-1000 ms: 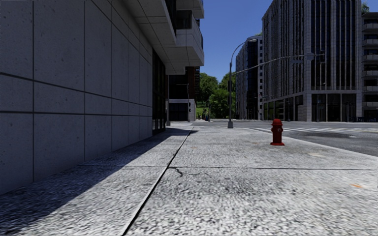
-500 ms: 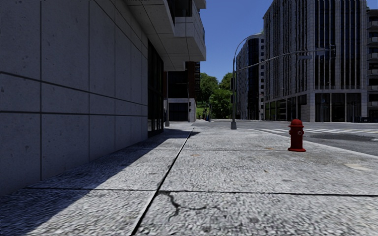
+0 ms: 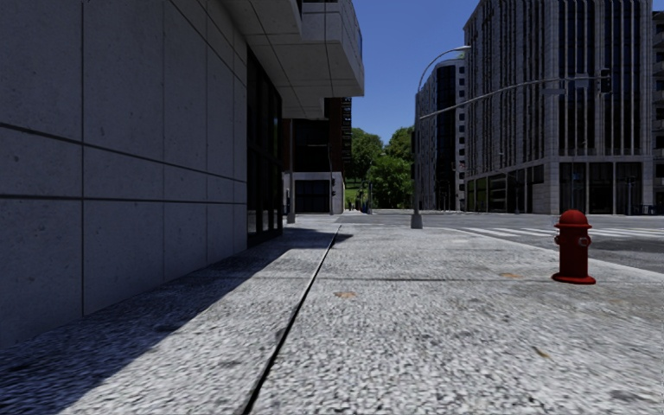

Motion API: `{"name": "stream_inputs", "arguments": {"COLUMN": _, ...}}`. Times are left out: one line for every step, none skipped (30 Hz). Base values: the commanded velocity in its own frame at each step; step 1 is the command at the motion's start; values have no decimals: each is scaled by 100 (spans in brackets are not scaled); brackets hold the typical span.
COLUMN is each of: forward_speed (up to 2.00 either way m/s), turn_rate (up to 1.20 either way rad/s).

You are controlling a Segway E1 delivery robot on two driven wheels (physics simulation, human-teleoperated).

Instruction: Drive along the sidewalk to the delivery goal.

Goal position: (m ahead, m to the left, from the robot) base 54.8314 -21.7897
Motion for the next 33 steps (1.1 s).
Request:
{"name": "stream_inputs", "arguments": {"forward_speed": 200, "turn_rate": 0}}
{"name": "stream_inputs", "arguments": {"forward_speed": 200, "turn_rate": 0}}
{"name": "stream_inputs", "arguments": {"forward_speed": 200, "turn_rate": 0}}
{"name": "stream_inputs", "arguments": {"forward_speed": 200, "turn_rate": 0}}
{"name": "stream_inputs", "arguments": {"forward_speed": 200, "turn_rate": 0}}
{"name": "stream_inputs", "arguments": {"forward_speed": 200, "turn_rate": 0}}
{"name": "stream_inputs", "arguments": {"forward_speed": 200, "turn_rate": 0}}
{"name": "stream_inputs", "arguments": {"forward_speed": 200, "turn_rate": 0}}
{"name": "stream_inputs", "arguments": {"forward_speed": 200, "turn_rate": 0}}
{"name": "stream_inputs", "arguments": {"forward_speed": 200, "turn_rate": 0}}
{"name": "stream_inputs", "arguments": {"forward_speed": 200, "turn_rate": 0}}
{"name": "stream_inputs", "arguments": {"forward_speed": 200, "turn_rate": 0}}
{"name": "stream_inputs", "arguments": {"forward_speed": 200, "turn_rate": 0}}
{"name": "stream_inputs", "arguments": {"forward_speed": 200, "turn_rate": 0}}
{"name": "stream_inputs", "arguments": {"forward_speed": 200, "turn_rate": 0}}
{"name": "stream_inputs", "arguments": {"forward_speed": 200, "turn_rate": 0}}
{"name": "stream_inputs", "arguments": {"forward_speed": 200, "turn_rate": 0}}
{"name": "stream_inputs", "arguments": {"forward_speed": 200, "turn_rate": 0}}
{"name": "stream_inputs", "arguments": {"forward_speed": 200, "turn_rate": 0}}
{"name": "stream_inputs", "arguments": {"forward_speed": 200, "turn_rate": 0}}
{"name": "stream_inputs", "arguments": {"forward_speed": 200, "turn_rate": 0}}
{"name": "stream_inputs", "arguments": {"forward_speed": 200, "turn_rate": 0}}
{"name": "stream_inputs", "arguments": {"forward_speed": 200, "turn_rate": 0}}
{"name": "stream_inputs", "arguments": {"forward_speed": 200, "turn_rate": 0}}
{"name": "stream_inputs", "arguments": {"forward_speed": 200, "turn_rate": 0}}
{"name": "stream_inputs", "arguments": {"forward_speed": 200, "turn_rate": 0}}
{"name": "stream_inputs", "arguments": {"forward_speed": 200, "turn_rate": 0}}
{"name": "stream_inputs", "arguments": {"forward_speed": 200, "turn_rate": 0}}
{"name": "stream_inputs", "arguments": {"forward_speed": 200, "turn_rate": 0}}
{"name": "stream_inputs", "arguments": {"forward_speed": 200, "turn_rate": 0}}
{"name": "stream_inputs", "arguments": {"forward_speed": 200, "turn_rate": 0}}
{"name": "stream_inputs", "arguments": {"forward_speed": 200, "turn_rate": 0}}
{"name": "stream_inputs", "arguments": {"forward_speed": 200, "turn_rate": 0}}
